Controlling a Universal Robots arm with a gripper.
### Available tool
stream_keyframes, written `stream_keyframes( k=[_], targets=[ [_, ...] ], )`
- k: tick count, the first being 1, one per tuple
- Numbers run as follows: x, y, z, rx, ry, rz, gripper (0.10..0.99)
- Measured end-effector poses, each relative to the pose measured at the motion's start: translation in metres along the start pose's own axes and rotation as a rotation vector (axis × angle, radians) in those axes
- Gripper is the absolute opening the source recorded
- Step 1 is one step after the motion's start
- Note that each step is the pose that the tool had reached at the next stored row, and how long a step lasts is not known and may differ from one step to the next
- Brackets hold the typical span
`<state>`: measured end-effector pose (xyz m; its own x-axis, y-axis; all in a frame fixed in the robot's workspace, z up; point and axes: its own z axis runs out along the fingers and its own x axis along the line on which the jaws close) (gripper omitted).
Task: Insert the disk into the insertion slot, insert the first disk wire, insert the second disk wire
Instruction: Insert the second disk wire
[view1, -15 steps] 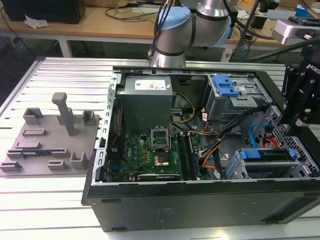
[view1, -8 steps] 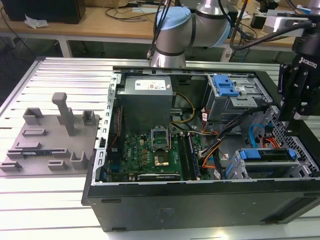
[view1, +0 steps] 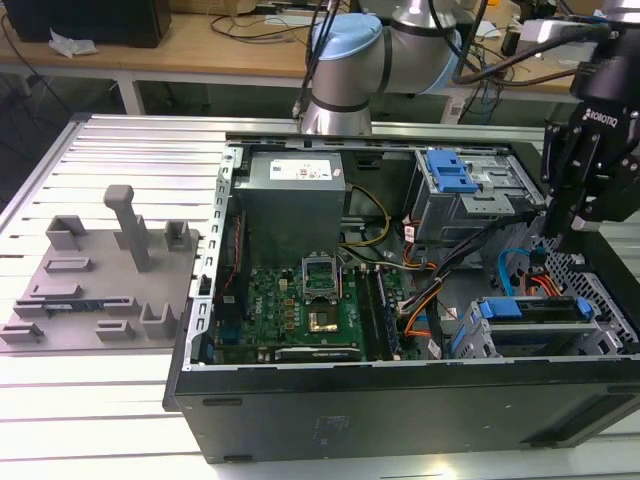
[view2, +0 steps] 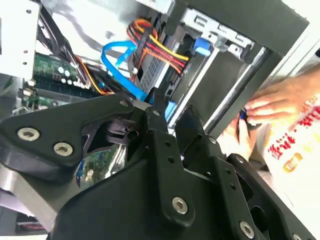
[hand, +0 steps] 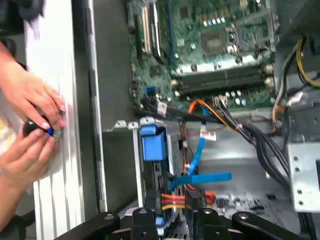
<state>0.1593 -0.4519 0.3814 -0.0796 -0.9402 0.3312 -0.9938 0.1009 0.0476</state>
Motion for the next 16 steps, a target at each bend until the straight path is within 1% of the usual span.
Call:
stream_keyframes(
  k=[1, 3, 5, 6, 8, 10, 11, 12, 16],
  targets=[
    [-0.0022, 0.0001, 0.0020, 0.000, 0.0092, 0.001, 0.365],
    [-0.0041, 0.0014, 0.0060, -0.003, 0.0102, 0.011, 0.365],
    [-0.0051, 0.0018, 0.0092, -0.011, 0.0102, 0.032, 0.365],
    [-0.0054, 0.0018, 0.0101, -0.013, 0.0127, 0.039, 0.365],
    [-0.0059, 0.0020, 0.0115, -0.015, 0.0232, 0.049, 0.365],
    [-0.0063, 0.0022, 0.0126, -0.015, 0.0357, 0.054, 0.365],
    [-0.0070, 0.0026, 0.0136, -0.015, 0.0449, 0.056, 0.365],
    [-0.0088, 0.0037, 0.0144, -0.014, 0.0518, 0.057, 0.365],
    [-0.0163, 0.0071, 0.0143, -0.013, 0.0657, 0.058, 0.365]
  ],
)
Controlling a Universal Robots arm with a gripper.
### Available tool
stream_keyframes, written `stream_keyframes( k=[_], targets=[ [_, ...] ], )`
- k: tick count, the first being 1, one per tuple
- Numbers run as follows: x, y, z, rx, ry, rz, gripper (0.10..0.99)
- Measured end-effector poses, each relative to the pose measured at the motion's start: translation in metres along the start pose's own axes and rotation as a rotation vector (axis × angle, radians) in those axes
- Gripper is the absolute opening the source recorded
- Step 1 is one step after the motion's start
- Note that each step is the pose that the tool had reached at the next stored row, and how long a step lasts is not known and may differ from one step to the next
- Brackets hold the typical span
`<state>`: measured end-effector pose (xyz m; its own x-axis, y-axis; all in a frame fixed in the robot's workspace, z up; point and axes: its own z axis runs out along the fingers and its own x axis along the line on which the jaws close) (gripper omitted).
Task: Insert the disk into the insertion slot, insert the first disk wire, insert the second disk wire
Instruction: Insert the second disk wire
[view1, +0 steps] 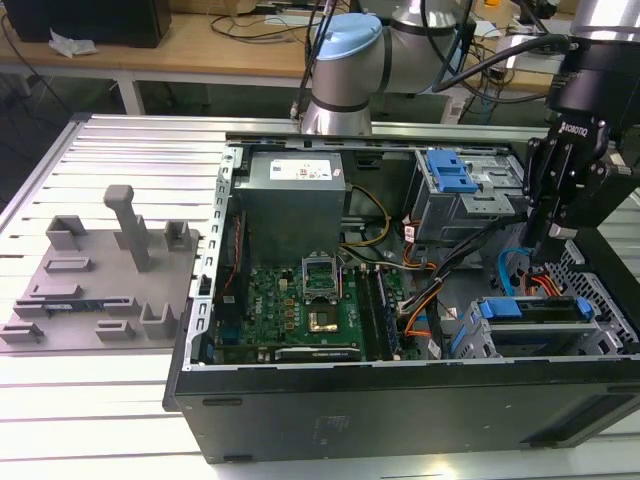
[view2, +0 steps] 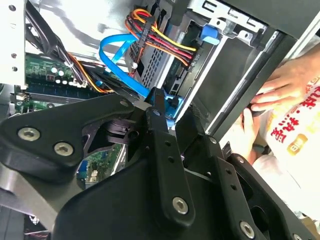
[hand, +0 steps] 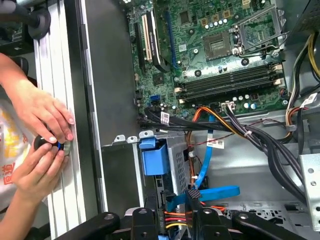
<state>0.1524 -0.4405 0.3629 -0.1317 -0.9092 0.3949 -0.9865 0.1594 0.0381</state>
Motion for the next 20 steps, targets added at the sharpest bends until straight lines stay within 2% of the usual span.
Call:
stream_keyframes(
  k=[4, 8, 12, 13, 16, 20],
  targets=[
    [-0.0018, 0.0000, 0.0016, 0.004, 0.0089, -0.006, 0.365],
    [-0.0027, 0.0004, 0.0022, 0.010, 0.0088, -0.015, 0.365],
    [-0.0028, 0.0007, 0.0024, 0.011, 0.0088, -0.017, 0.365],
    [-0.0028, 0.0007, 0.0025, 0.011, 0.0089, -0.017, 0.349],
    [-0.0029, 0.0007, 0.0025, 0.011, 0.0088, -0.016, 0.165],
    [-0.0029, 0.0007, 0.0025, 0.011, 0.0088, -0.016, 0.161]
  ],
)
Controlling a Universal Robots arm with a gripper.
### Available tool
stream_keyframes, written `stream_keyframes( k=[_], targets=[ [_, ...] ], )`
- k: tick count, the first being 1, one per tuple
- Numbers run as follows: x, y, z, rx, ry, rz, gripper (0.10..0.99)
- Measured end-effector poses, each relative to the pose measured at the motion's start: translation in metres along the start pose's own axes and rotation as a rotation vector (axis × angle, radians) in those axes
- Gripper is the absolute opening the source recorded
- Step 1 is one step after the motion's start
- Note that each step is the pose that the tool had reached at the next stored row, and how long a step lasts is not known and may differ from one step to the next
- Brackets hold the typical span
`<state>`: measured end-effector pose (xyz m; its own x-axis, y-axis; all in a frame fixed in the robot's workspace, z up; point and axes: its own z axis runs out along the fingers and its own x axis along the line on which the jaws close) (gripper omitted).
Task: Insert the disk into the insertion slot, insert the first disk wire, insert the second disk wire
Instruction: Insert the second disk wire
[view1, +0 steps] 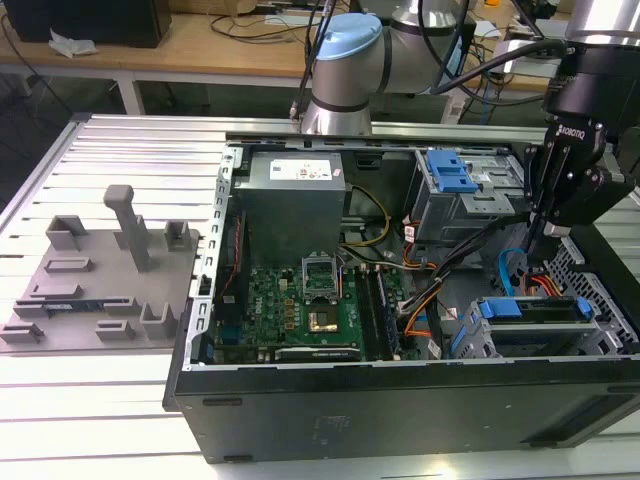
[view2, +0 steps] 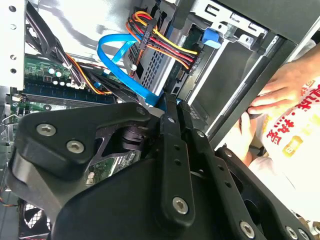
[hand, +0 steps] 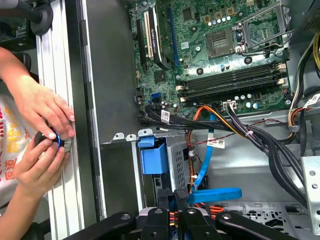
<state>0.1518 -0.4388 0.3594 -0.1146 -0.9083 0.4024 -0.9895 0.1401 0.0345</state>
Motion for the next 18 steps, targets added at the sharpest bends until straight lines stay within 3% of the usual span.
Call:
stream_keyframes(
  k=[2, 3, 5, 8, 10, 18],
  targets=[
    [0.0001, 0.0000, 0.0001, 0.000, -0.0001, 0.000, 0.161],
    [0.0027, -0.0003, 0.0013, -0.001, -0.0106, -0.001, 0.161],
    [0.0052, -0.0008, 0.0023, -0.003, -0.0349, -0.002, 0.161],
    [0.0097, -0.0015, 0.0043, -0.005, -0.0869, -0.006, 0.161],
    [0.0138, -0.0022, 0.0060, -0.007, -0.1137, -0.007, 0.161],
    [0.0274, -0.0042, 0.0119, -0.006, -0.2049, -0.011, 0.161]
  ],
)
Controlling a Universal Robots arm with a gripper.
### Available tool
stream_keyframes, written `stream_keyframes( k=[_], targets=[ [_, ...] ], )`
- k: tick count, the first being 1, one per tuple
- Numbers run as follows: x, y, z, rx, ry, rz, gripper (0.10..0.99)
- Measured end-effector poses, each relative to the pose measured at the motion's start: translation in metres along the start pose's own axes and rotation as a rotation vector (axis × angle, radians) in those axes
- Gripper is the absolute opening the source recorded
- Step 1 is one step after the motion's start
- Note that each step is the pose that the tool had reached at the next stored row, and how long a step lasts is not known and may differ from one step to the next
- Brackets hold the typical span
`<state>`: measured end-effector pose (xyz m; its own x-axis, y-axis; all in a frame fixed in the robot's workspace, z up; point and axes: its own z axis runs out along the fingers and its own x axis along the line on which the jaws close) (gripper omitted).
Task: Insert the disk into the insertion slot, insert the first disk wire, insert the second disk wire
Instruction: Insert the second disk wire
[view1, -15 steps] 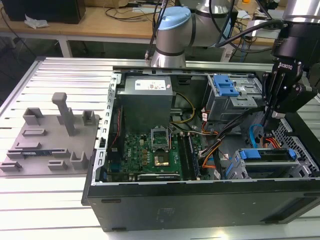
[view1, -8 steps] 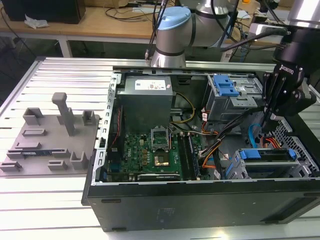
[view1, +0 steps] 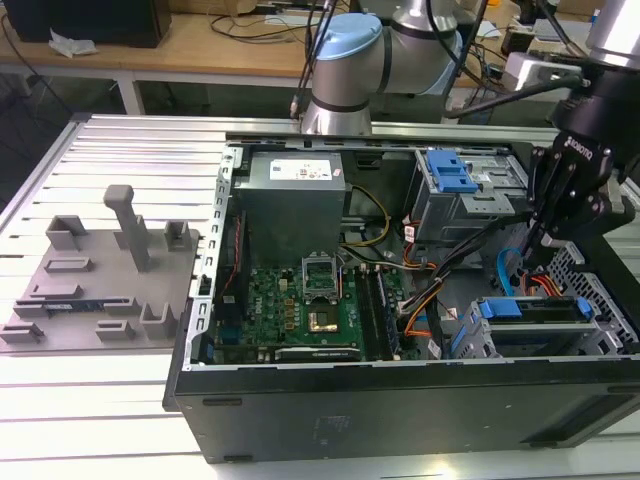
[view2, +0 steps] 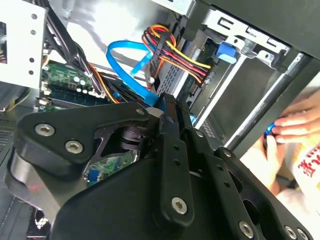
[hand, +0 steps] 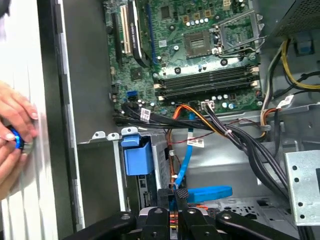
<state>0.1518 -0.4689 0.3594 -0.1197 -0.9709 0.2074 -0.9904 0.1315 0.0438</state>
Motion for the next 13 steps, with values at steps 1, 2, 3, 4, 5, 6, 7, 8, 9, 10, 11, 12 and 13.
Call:
stream_keyframes(
  k=[1, 2, 3, 4, 5, 6, 7, 8, 9, 10, 11, 12, 13],
  targets=[
    [0.0010, -0.0001, 0.0002, 0.001, -0.0118, 0.000, 0.161],
    [0.0019, -0.0002, 0.0004, 0.003, -0.0233, -0.001, 0.161],
    [0.0029, -0.0004, 0.0006, 0.004, -0.0368, -0.001, 0.161],
    [0.0045, -0.0006, 0.0009, 0.007, -0.0599, -0.002, 0.161],
    [0.0054, -0.0007, 0.0011, 0.008, -0.0743, -0.002, 0.161],
    [0.0064, -0.0009, 0.0013, 0.009, -0.0901, -0.002, 0.161],
    [0.0075, -0.0011, 0.0015, 0.008, -0.1183, -0.006, 0.161],
    [0.0077, -0.0010, 0.0017, 0.007, -0.1506, -0.028, 0.161],
    [0.0077, -0.0010, 0.0016, 0.008, -0.1569, -0.045, 0.161],
    [0.0077, -0.0010, 0.0016, 0.010, -0.1636, -0.067, 0.161],
    [0.0077, -0.0010, 0.0016, 0.012, -0.1665, -0.078, 0.161],
    [0.0077, -0.0010, 0.0016, 0.013, -0.1701, -0.094, 0.161],
    [0.0078, -0.0010, 0.0017, 0.015, -0.1726, -0.103, 0.161]
  ],
)
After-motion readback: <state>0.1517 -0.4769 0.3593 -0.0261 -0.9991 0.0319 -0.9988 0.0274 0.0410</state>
